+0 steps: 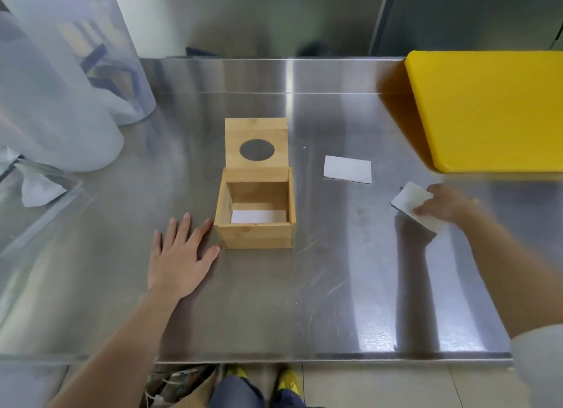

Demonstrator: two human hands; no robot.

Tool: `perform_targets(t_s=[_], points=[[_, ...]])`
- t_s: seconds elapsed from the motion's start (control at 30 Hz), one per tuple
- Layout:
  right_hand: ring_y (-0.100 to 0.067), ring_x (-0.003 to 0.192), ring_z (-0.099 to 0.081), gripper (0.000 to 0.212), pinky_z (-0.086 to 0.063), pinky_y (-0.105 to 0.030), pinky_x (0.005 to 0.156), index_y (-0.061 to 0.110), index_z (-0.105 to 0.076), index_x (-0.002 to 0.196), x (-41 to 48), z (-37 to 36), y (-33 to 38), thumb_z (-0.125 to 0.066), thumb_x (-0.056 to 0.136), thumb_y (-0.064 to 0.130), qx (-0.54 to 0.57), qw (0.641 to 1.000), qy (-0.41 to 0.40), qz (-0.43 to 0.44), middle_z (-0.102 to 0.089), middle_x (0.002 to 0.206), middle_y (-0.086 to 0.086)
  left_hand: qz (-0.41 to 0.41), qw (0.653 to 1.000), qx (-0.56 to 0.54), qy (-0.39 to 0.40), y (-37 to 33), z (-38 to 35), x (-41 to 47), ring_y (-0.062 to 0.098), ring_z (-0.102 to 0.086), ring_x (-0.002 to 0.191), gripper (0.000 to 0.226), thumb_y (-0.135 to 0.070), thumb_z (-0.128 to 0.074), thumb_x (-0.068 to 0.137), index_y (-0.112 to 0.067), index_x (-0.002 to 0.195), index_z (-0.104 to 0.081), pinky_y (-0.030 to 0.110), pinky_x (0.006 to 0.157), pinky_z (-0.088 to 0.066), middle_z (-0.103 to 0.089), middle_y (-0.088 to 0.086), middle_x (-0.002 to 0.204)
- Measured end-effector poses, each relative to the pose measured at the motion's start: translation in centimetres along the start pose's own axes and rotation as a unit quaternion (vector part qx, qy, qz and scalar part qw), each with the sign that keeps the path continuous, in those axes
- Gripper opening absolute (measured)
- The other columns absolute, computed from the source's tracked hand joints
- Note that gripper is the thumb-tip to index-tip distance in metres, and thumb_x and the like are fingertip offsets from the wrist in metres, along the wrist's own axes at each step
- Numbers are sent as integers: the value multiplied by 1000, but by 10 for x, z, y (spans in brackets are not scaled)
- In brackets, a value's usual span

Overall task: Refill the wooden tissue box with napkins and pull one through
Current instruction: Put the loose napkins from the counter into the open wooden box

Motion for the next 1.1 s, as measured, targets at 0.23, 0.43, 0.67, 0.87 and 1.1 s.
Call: perform_targets(t_s=[0.23, 0.43, 0.67, 0.87, 1.1], points=[[-25, 82, -47, 8, -32, -30, 55, 10, -48, 85, -46, 40, 105, -55, 88, 8, 23, 973, -13, 227, -54, 94, -15, -3, 1000, 10, -2, 0, -1, -1, 22, -2, 145, 58, -58, -28, 89, -36, 142, -24, 46, 117, -3, -10, 2, 158], [-12, 89, -60, 7, -50, -22, 74, 18, -58, 96, -106, 55, 190, -58, 89, 15, 234, 891, 175, 348, -62, 94, 2, -2, 1000, 5, -5, 1, 0, -2, 22, -1, 145, 76, -67, -7, 73, -40, 143, -19, 46, 117, -1, -9, 1, 159], [-23, 100, -60, 17, -46, -38, 92, 6, -57, 105, -124, -4, 257, -50, 89, 6, 129, 836, 350, 403, -64, 108, -9, -2, 1000, 12, -5, 1, 0, -2, 22, -1, 145, 76, -67, -5, 73, -40, 143, -17, 45, 117, -1, -9, 1, 158], [-23, 84, -48, 6, -40, -34, 73, 9, -50, 95, -117, -40, 282, -49, 90, 12, -70, 849, 303, 428, -55, 94, -8, -6, 1000, 1, -8, 1, 1, -2, 22, -1, 145, 77, -66, -5, 73, -38, 143, -21, 46, 116, 0, -11, 2, 158], [-18, 69, -38, 9, -27, -28, 52, 4, -48, 98, -110, -69, 288, -42, 92, 8, -214, 845, 255, 419, -50, 82, -8, -10, 1000, 19, -1, 2, -1, -1, 23, 1, 145, 72, -65, -5, 76, -40, 142, -16, 47, 116, 0, -9, 2, 158]])
Point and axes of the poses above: each hand's wrist, its own x-axis towards the middle knuckle, its own z-axis out of the back of the hand, y = z × x, the point moved 4 cm from there along x, towards the middle knuckle
